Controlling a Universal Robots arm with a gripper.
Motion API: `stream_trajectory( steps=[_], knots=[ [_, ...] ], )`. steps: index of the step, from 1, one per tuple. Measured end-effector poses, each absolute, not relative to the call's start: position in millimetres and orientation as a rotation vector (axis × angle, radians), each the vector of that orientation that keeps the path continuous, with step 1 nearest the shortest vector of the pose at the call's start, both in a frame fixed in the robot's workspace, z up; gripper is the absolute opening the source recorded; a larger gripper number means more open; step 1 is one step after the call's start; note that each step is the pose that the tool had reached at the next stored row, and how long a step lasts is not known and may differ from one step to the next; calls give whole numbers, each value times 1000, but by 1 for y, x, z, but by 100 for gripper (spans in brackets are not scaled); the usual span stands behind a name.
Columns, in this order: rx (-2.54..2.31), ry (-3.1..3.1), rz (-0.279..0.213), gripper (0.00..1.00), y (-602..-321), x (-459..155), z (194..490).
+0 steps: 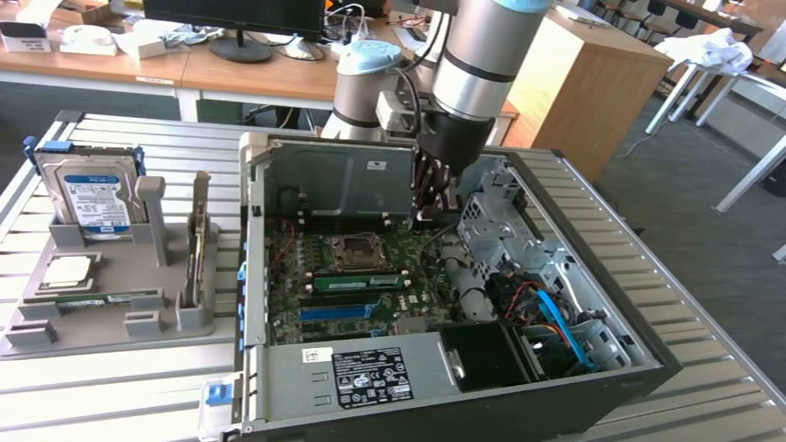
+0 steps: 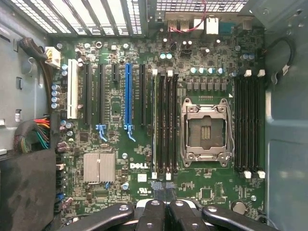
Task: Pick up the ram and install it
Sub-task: 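Press down the ram until it locks into place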
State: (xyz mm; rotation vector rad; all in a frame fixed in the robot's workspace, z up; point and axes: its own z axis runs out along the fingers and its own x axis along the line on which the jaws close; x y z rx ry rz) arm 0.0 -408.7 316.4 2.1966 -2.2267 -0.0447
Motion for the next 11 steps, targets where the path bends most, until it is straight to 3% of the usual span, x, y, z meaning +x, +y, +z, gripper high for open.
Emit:
stream_trajectory(
  steps=[11],
  knots=[
    [2197,-2227,-45,10,-409,0,309]
  ],
)
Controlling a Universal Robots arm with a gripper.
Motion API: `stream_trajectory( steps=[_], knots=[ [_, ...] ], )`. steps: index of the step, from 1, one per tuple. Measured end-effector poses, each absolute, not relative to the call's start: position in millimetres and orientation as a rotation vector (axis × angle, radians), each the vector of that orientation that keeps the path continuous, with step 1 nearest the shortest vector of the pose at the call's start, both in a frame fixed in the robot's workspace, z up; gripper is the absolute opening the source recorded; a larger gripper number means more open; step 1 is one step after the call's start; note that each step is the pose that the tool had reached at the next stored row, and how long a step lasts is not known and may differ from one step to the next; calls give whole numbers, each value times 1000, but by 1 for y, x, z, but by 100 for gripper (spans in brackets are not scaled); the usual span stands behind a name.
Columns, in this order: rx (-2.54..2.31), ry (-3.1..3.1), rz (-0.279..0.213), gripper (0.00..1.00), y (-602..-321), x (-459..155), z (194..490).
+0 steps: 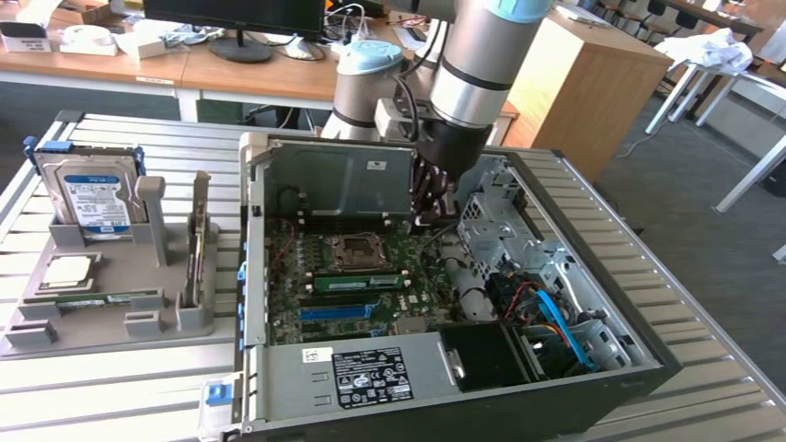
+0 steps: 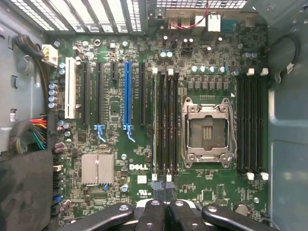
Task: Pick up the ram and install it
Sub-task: 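Press down the ram until it locks into place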
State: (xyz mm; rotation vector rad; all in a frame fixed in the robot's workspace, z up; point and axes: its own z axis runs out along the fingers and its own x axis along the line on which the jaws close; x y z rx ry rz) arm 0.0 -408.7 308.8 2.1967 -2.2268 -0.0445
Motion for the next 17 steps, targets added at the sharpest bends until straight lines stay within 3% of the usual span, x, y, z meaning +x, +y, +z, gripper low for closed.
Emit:
stream_trajectory(
  steps=[17],
  knots=[
    [2197,-2227,-44,10,-409,0,295]
  ],
)
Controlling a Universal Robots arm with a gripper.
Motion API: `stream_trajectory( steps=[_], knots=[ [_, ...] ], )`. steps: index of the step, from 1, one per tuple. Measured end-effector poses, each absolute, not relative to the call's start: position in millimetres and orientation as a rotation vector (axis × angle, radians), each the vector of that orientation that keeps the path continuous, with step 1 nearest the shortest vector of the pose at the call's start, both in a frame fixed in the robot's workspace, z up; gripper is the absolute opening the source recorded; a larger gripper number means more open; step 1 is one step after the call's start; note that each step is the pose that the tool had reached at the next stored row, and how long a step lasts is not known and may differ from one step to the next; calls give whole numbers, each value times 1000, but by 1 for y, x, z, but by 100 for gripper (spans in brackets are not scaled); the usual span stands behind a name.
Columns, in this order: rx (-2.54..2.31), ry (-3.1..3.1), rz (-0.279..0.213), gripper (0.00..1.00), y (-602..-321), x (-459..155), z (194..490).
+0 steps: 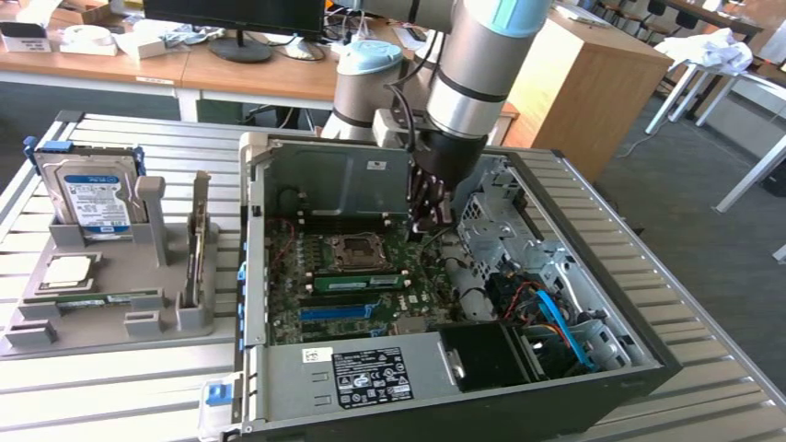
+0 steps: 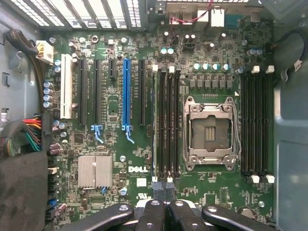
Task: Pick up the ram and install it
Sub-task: 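Press down the ram until it locks into place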
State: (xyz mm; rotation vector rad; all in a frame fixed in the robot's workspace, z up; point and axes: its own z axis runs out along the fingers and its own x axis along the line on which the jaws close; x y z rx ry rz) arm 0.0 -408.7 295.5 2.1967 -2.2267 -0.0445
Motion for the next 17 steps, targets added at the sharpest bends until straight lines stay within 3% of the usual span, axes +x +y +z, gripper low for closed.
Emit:
stream_trajectory(
  steps=[17],
  knots=[
    [2197,-2227,-44,10,-409,0,279]
  ],
)
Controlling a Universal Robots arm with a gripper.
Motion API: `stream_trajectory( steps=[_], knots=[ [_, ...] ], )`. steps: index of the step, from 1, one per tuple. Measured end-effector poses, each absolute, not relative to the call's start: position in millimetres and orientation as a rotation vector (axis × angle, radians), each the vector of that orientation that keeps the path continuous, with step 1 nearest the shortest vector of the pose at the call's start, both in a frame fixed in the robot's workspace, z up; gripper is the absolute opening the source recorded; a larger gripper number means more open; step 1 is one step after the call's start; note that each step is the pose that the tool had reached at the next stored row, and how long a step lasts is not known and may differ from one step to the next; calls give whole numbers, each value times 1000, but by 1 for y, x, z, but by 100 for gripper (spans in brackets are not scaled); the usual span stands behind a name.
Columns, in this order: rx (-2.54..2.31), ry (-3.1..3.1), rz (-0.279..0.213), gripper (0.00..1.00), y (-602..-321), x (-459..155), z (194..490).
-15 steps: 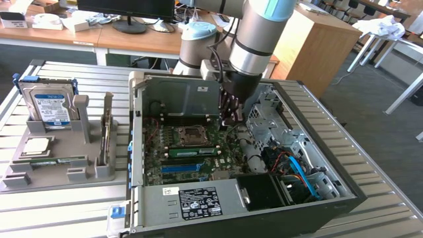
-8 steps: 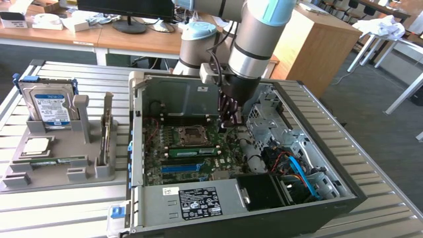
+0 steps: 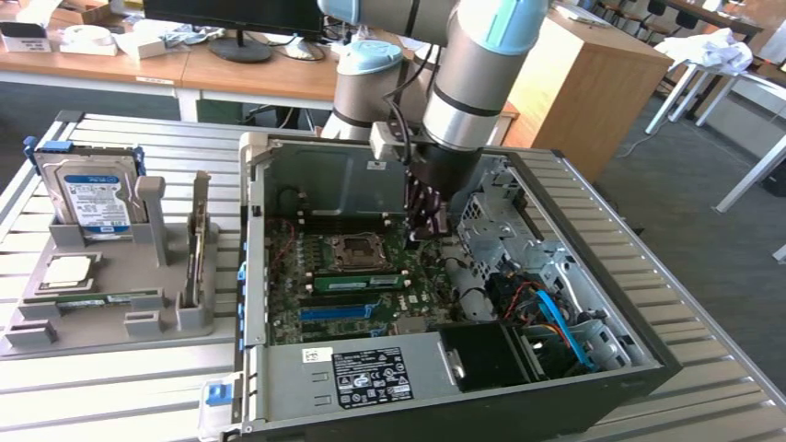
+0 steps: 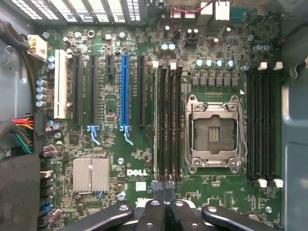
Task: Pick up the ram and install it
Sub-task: 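Press down the ram until it locks into place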
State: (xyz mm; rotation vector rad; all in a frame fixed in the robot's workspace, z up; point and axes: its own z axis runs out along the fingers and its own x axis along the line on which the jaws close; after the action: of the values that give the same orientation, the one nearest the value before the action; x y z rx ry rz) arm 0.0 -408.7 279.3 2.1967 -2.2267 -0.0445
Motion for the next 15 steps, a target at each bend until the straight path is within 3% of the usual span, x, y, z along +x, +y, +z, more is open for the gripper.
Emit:
stream_trajectory(
  steps=[15],
  knots=[
    [2197,-2227,-44,10,-409,0,265]
  ],
)
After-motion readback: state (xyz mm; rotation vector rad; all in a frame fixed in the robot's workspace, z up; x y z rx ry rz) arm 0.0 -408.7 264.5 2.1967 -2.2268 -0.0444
